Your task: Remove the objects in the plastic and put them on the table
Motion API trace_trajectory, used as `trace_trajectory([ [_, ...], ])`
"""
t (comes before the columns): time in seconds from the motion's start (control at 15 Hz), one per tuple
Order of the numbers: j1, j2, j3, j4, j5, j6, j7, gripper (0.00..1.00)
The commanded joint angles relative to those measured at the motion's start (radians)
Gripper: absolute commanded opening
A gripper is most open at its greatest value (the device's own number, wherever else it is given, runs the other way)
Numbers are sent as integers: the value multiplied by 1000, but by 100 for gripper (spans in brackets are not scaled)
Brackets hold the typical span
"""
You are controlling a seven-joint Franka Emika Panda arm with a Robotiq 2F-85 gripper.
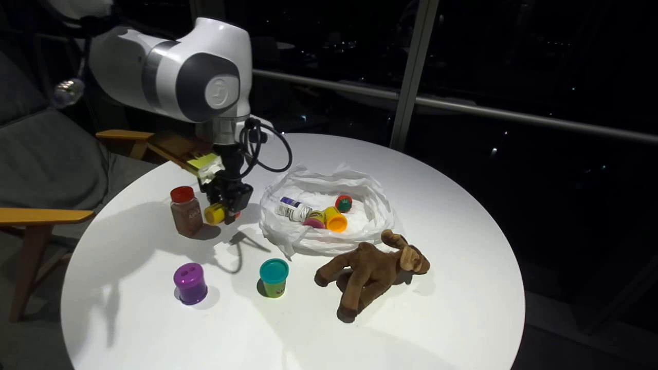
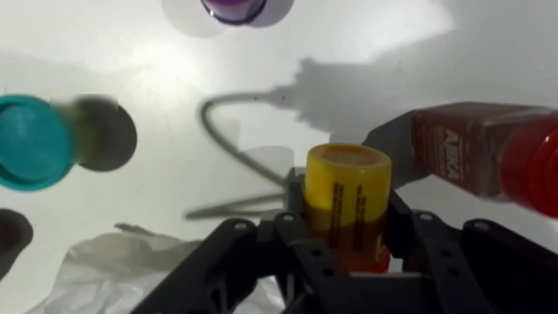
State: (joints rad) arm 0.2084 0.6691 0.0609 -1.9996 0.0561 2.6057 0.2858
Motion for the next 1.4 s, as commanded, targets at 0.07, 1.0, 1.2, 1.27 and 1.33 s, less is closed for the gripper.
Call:
trace_trajectory([
  [0.07,23,-154,30,-307,56,151,36,20],
  [1.0,1,-114,132,-416,136,387,-31,69],
  [1.2,0,-119,131,-408,145,414,-31,89],
  [1.27,-20,-126,145,-405,158,430,-31,98],
  [1.33,-27,-129,145,-398,163,446,-28,100],
])
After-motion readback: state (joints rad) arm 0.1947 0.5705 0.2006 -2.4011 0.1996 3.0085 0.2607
